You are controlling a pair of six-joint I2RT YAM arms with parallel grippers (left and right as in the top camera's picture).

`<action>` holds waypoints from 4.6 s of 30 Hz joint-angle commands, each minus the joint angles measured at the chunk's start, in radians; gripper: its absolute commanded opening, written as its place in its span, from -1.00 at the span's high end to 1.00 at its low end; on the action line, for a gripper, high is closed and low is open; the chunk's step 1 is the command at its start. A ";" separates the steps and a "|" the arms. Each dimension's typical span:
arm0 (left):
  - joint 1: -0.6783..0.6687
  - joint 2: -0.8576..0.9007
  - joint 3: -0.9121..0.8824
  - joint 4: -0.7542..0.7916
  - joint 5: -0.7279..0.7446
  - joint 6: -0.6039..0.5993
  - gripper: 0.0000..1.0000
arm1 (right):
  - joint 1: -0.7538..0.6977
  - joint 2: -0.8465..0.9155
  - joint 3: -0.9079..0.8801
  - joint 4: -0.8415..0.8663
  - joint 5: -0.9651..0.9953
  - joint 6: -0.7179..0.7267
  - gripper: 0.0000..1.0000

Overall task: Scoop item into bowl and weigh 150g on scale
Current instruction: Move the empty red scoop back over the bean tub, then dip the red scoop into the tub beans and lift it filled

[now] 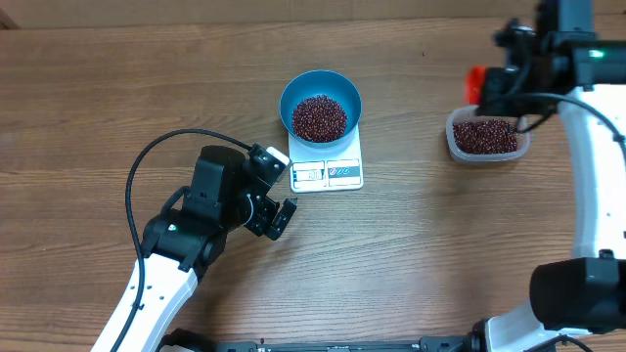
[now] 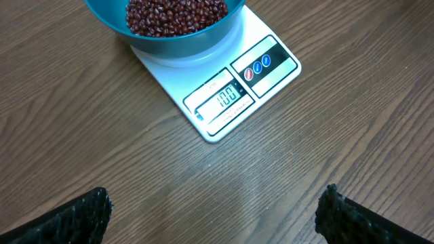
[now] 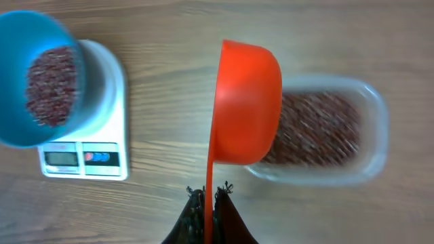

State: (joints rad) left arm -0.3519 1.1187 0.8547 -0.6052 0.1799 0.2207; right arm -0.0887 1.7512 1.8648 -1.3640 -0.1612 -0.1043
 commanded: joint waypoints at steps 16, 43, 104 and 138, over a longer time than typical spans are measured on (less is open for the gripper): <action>-0.002 0.006 -0.008 0.000 0.012 0.023 -0.99 | -0.096 0.006 -0.316 0.184 0.235 -0.002 0.92; -0.002 0.006 -0.008 0.000 0.012 0.023 -0.99 | -0.082 0.047 -0.518 0.438 0.312 -0.035 0.93; -0.002 0.006 -0.008 0.000 0.012 0.023 -0.99 | -0.174 0.159 -0.518 0.385 -0.328 -0.076 0.93; -0.002 0.006 -0.008 0.000 0.012 0.023 -0.99 | -0.432 0.190 -0.515 0.343 -0.767 -0.135 0.93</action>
State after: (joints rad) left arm -0.3519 1.1198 0.8547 -0.6056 0.1802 0.2207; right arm -0.5007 1.9331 1.3537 -1.0168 -0.8268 -0.1936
